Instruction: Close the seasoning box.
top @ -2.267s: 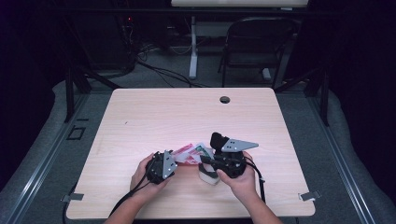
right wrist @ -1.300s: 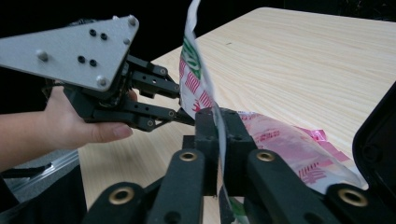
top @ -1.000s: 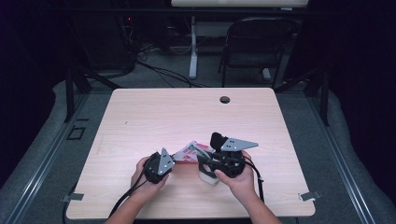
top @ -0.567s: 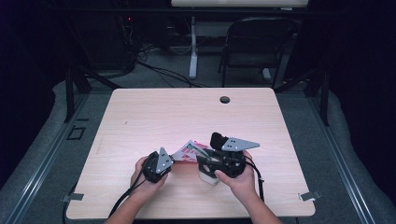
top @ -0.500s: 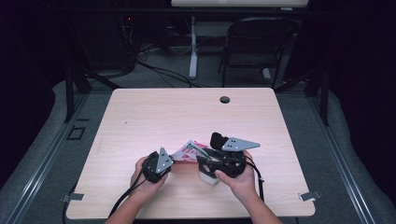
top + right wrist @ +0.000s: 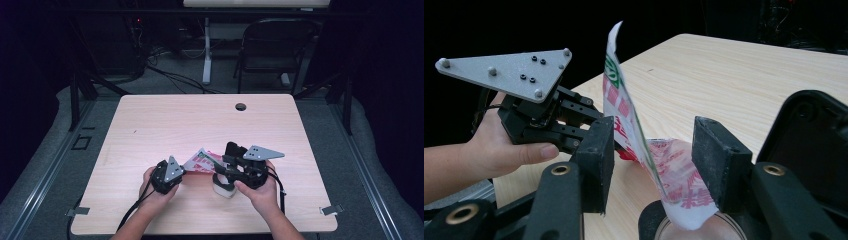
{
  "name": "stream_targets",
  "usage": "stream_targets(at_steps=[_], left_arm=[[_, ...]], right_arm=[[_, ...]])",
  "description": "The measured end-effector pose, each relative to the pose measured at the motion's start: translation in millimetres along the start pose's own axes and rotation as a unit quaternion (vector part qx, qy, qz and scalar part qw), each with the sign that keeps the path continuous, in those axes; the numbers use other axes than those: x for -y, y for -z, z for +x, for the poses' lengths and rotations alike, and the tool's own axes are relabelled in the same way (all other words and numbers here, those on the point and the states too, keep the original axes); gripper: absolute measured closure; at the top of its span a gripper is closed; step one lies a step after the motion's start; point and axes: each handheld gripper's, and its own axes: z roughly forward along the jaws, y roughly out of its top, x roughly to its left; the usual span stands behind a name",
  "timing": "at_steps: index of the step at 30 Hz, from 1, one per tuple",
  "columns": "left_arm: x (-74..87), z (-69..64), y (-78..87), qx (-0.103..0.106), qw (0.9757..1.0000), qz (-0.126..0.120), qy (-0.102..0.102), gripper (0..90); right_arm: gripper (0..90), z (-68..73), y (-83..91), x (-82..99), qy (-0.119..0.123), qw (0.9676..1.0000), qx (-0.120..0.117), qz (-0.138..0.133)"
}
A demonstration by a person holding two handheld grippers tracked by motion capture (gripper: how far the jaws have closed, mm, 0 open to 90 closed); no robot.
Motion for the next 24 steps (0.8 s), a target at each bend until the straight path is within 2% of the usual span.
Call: stream_targets(at_steps=[4,7,13,24], left_arm=[[1.0,3.8,0.1,0.008,0.9998,-0.003,0.015,85.6],[2.5,8.6,1.2,0.017,0.999,-0.013,0.039,86.1],[6.5,14.9,1.5,0.02,0.9978,-0.018,0.061,86.3],[9.5,21.6,3.3,0.021,0.9959,-0.026,0.084,86.6]], right_arm=[[51.5,-1.7,3.6,-0.4,-0.002,1.0,0.003,-0.003],[51.5,-2.8,4.9,-0.4,-0.004,1.0,0.005,-0.007],[51.5,-4.0,6.7,-0.7,-0.007,0.9999,0.006,-0.01],[51.6,-7.4,7.4,0.3,-0.012,0.9998,0.013,-0.011]])
